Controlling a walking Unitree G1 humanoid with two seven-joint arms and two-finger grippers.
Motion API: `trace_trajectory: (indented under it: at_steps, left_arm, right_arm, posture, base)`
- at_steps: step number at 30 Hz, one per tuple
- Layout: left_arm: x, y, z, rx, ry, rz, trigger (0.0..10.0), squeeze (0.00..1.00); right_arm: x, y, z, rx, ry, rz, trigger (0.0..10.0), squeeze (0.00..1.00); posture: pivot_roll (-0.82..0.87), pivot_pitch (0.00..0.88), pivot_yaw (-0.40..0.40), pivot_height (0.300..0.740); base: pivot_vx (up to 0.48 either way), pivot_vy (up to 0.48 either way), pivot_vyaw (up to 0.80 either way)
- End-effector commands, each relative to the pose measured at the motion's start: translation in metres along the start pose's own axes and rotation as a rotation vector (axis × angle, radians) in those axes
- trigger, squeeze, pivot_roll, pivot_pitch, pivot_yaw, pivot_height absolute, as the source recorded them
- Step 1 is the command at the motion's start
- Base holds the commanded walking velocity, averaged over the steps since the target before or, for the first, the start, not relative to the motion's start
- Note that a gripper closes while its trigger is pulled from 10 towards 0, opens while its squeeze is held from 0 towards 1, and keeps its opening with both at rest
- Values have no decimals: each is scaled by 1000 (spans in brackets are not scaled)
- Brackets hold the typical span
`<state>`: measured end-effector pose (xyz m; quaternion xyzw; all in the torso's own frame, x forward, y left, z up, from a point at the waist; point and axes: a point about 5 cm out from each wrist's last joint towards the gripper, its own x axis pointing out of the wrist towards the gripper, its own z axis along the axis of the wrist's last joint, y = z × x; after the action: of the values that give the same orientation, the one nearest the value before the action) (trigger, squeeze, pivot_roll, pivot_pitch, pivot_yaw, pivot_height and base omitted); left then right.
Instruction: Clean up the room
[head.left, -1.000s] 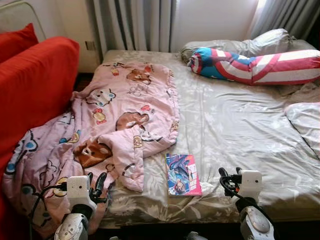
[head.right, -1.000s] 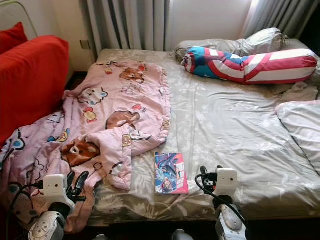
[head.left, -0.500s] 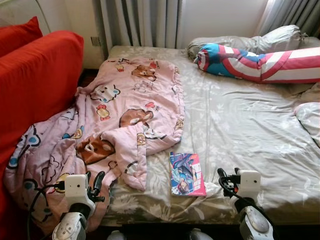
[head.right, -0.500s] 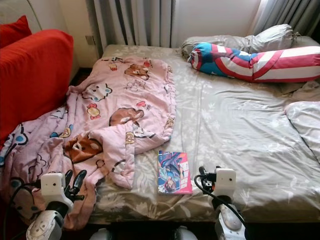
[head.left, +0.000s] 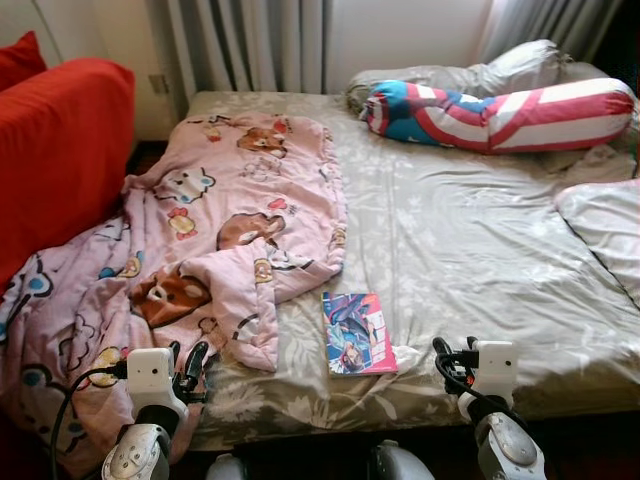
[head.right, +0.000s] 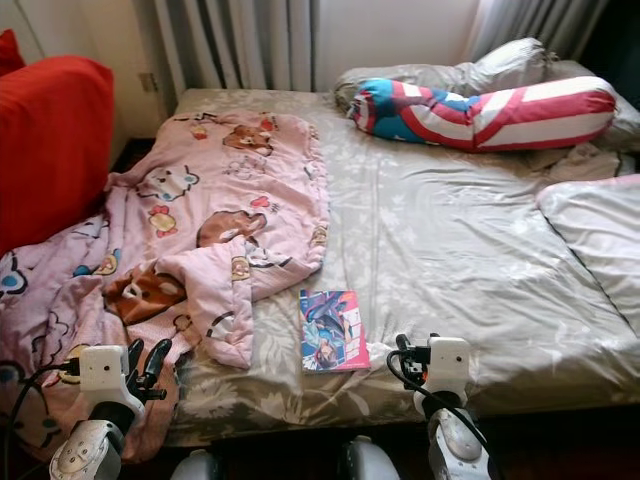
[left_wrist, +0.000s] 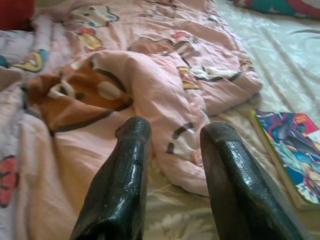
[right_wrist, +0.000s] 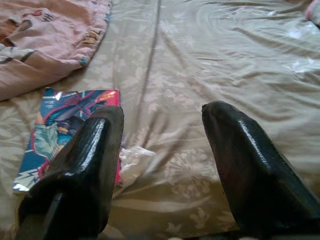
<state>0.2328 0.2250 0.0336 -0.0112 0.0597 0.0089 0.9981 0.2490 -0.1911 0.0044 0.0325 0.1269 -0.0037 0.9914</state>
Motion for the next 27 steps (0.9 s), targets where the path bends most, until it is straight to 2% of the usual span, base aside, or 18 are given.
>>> trace_trajectory:
  at_steps: [1,16,19,23,27]
  left_arm:
    - [1,-2,0,-9,8,-6,10000,0]
    - [1,-2,-1,-12,20,-9,10000,0]
    - [1,-2,-1,-13,21,-10,10000,0]
    - [1,-2,-2,-15,23,-10,10000,0]
    - [1,-2,-2,-15,25,-9,10000,0]
  right_arm:
    - [0,-1,2,-1,-9,-1,10000,0]
    - [-1,-2,1,-4,-11,-2,10000,0]
    - [0,-2,-1,-11,18,-2,10000,0]
    - [0,-2,0,-14,11,3,10000,0]
    - [-1,-2,1,3,-10,3,10000,0]
  posture:
    - [-14,72,-60,638]
    - [-15,72,-58,638]
    - [-19,74,-58,638]
    - [-19,76,-60,613]
    - [-17,77,-62,613]
  base:
    - [0,0,0]
    - [0,0,0]
    - [0,0,0]
    - [0,0,0]
    - [0,0,0]
